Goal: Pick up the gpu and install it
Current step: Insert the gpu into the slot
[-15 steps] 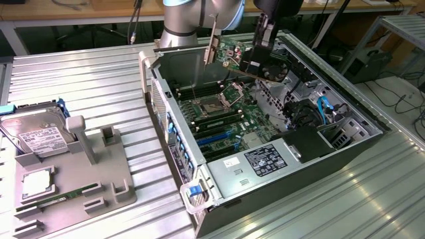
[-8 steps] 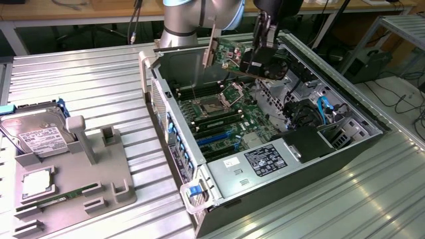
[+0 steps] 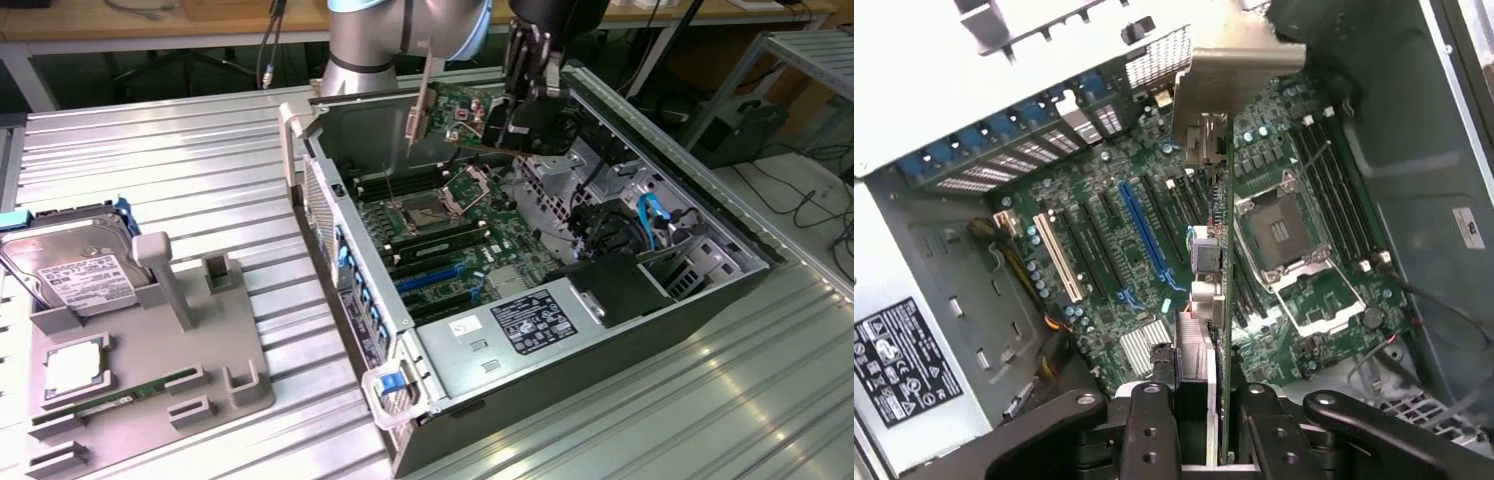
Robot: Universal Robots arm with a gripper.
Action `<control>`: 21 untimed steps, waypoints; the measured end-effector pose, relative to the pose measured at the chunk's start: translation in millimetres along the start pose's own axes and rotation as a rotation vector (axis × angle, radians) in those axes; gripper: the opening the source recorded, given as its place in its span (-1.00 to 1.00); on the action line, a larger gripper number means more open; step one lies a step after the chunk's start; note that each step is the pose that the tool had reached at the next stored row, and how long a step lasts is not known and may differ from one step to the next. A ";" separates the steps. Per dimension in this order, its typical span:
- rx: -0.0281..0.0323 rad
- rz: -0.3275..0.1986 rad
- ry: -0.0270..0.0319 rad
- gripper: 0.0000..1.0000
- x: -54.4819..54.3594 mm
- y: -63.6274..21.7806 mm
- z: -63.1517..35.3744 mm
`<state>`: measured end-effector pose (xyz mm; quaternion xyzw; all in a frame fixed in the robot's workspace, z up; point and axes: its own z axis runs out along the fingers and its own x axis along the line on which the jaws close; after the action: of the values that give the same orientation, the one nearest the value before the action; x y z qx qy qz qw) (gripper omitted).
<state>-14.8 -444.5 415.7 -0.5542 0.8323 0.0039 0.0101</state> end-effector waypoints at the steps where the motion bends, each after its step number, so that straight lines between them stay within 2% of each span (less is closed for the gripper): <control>1: -0.0004 -0.016 -0.0001 -0.44 0.0 0.0 0.0; 3: -0.0009 -0.049 -0.0003 -0.44 0.0 0.0 0.0; 7: 0.0062 -0.126 -0.0040 -0.44 0.0 0.0 1.0; 9: 0.0075 -0.167 -0.0055 -0.44 0.0 0.0 1.8; 14: 0.0060 -0.256 -0.0063 -0.44 0.0 0.0 3.1; 16: 0.0073 -0.291 -0.0072 -0.44 0.0 -0.1 3.8; 18: 0.0155 -0.310 -0.0097 -0.44 0.5 -0.2 4.4; 19: 0.0224 -0.312 -0.0114 -0.44 0.5 -0.3 4.7; 21: 0.0282 -0.320 -0.0130 -0.44 0.5 -0.3 5.5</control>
<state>-14.6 -445.0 410.1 -0.6795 0.7332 -0.0058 0.0237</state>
